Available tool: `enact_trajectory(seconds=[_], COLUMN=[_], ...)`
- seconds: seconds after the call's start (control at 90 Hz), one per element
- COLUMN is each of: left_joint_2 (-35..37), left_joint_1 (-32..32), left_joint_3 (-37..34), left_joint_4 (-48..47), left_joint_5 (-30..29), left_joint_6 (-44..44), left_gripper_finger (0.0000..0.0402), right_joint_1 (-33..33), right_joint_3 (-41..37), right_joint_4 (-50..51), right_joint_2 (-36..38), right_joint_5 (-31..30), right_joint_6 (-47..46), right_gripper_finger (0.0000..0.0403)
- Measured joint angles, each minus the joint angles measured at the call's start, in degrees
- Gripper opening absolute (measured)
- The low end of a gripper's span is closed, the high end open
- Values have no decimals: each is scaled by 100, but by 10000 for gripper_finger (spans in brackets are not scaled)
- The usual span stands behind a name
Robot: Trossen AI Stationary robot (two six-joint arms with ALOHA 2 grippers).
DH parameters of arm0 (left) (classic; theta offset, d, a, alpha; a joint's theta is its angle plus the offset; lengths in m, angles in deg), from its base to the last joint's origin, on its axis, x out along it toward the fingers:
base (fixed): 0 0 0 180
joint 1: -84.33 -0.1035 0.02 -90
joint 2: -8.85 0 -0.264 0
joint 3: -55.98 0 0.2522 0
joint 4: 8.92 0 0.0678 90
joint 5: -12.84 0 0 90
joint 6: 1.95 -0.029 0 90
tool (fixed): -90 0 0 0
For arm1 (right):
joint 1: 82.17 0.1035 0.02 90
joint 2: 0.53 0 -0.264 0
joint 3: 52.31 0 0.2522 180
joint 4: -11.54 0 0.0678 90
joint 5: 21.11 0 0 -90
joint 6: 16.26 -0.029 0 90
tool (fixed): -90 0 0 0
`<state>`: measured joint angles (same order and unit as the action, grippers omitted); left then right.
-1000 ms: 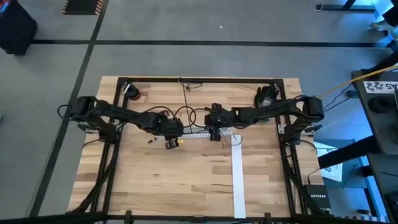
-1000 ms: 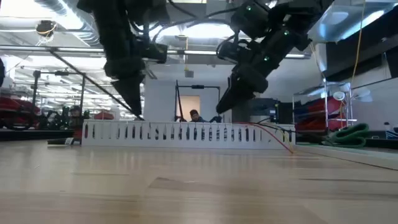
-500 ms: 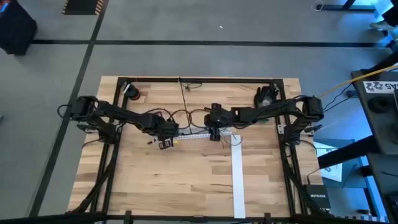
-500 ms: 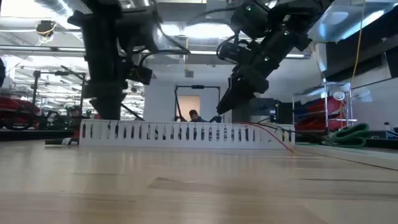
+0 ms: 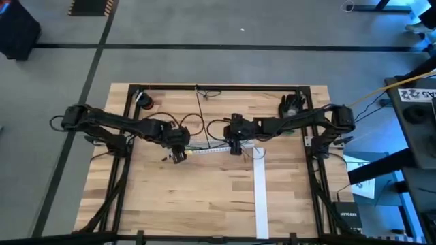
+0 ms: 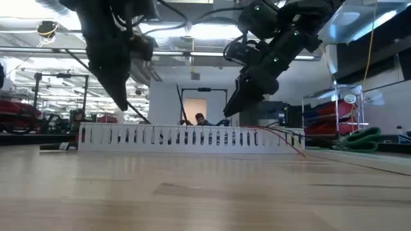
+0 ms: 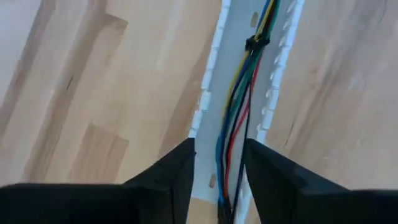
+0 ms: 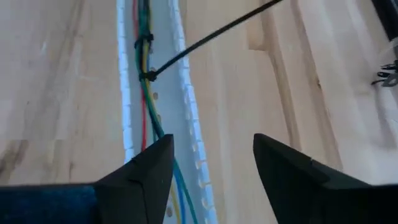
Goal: Ziptie cables
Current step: Put the set of zip-tied cables in the cable duct
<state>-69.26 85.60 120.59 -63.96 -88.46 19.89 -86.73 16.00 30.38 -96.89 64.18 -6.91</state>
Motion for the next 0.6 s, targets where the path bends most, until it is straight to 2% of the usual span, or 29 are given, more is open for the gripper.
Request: enact_trajectory(seconds=[0.244, 0.367, 0.467, 0.6], left_joint_2=[262, 471, 550, 507], left_joint_1=[-367, -434, -575, -792], left_joint_3=[0, 0, 2, 2], left_joint_4=[214, 515, 736, 997], left_joint_5=[1209, 1323, 1410, 2012], left_joint_6=[132, -26, -168, -429], left_gripper_finger=[131, 131, 132, 150], right_joint_1=[-2, -58, -188, -248], right_joint_3=[140, 412, 785, 1371], right_joint_4=[179, 415, 1009, 2384], right_joint_2=[0, 2, 2, 31], right_joint_5=[265, 281, 298, 346], right_joint_6=[-172, -429, -584, -805], right_gripper_finger=[213, 213, 213, 213])
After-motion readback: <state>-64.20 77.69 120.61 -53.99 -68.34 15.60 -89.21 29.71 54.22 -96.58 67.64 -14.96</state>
